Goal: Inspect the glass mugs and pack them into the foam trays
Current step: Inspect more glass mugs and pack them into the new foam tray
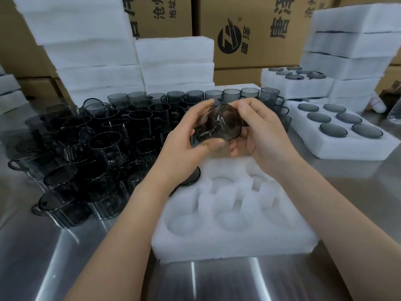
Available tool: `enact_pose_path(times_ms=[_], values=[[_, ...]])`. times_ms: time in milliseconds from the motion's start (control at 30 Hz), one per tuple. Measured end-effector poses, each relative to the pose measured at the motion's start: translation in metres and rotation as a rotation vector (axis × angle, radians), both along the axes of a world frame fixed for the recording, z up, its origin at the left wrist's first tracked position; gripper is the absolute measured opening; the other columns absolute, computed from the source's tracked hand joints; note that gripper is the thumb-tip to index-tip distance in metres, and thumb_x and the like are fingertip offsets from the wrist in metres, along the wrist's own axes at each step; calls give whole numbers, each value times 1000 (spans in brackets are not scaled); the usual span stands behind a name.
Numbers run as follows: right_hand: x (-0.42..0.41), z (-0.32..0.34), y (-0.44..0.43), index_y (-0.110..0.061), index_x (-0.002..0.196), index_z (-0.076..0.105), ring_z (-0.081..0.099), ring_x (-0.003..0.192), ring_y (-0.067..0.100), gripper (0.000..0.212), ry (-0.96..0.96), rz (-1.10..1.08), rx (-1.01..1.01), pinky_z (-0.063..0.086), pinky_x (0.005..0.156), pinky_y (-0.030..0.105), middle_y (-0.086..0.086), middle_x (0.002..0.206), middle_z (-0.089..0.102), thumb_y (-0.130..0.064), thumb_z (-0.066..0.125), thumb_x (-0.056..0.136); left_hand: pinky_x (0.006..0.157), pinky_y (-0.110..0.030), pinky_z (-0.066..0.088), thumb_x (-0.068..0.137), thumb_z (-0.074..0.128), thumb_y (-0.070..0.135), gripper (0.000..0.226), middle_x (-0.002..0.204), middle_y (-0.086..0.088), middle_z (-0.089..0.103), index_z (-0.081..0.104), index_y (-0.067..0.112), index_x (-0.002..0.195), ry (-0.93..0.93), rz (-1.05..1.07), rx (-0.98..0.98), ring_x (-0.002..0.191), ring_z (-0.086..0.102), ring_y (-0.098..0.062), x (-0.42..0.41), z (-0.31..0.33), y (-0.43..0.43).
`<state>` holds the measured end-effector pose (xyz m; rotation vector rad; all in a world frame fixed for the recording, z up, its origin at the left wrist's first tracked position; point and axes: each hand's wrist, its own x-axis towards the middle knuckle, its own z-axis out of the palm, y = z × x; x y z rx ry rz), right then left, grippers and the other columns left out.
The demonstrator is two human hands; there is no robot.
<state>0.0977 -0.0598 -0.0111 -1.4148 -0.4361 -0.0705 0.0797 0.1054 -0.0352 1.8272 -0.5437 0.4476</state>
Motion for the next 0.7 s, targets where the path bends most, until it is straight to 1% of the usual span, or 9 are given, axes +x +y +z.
enact_pose_path(times_ms=[100,167,200,300,367,433,533,633,700], values=[[-3,1,1,-19,92,52,60,54,21,30,13,16,-50,55,51,39,2,80,62,-45,63,83,114,-39,36,68,78,38,78,145,6,48,40,36,136,26,61,-22,133,45,-1,-1,-1,0],[-4,1,2,-18,91,47,62,56,18,38,14,18,-15,57,59,49,-4,78,62,-43,68,73,112,-40,39,67,80,36,79,143,9,50,42,33,136,40,105,-29,129,49,-4,-1,-1,-1],[-3,1,1,-17,91,45,62,57,17,38,14,21,5,57,61,51,-6,76,62,-40,71,74,111,-42,40,68,79,33,75,140,9,53,45,30,135,36,115,-24,127,51,-6,-1,-1,-2],[0,-2,2,-18,92,45,64,74,25,30,31,22,45,59,63,46,5,86,59,-24,73,85,106,-41,44,71,77,28,70,128,12,61,50,21,135,-3,128,40,120,57,-7,-3,1,-5],[1,-5,2,-18,100,49,64,82,32,26,17,35,17,57,71,49,8,95,61,-22,68,83,104,-35,47,68,80,31,75,122,17,62,50,23,136,-21,148,83,115,59,-3,-5,3,-7],[0,-6,4,-20,114,52,67,87,26,36,-30,31,-47,57,75,45,7,105,66,-23,66,81,102,-31,48,66,82,34,79,122,14,63,50,23,137,-34,184,94,113,60,-3,-7,4,-8],[-3,-7,8,-22,127,52,65,103,14,48,-133,32,-166,56,79,28,5,117,65,-21,68,81,96,-19,48,67,79,31,71,115,17,65,54,22,133,-88,254,92,106,61,3,-9,6,-10],[-3,-7,10,-23,129,50,62,109,9,48,-168,13,-223,53,90,26,-5,117,64,-18,69,86,85,-7,44,67,75,25,59,102,27,64,60,25,124,-139,282,98,96,61,9,-11,7,-11],[-3,-7,10,-26,129,49,60,108,0,48,-211,-40,-302,49,94,22,-18,113,60,-22,71,86,85,-4,41,67,76,24,59,104,24,66,62,23,124,-171,288,119,98,61,8,-11,6,-11]])
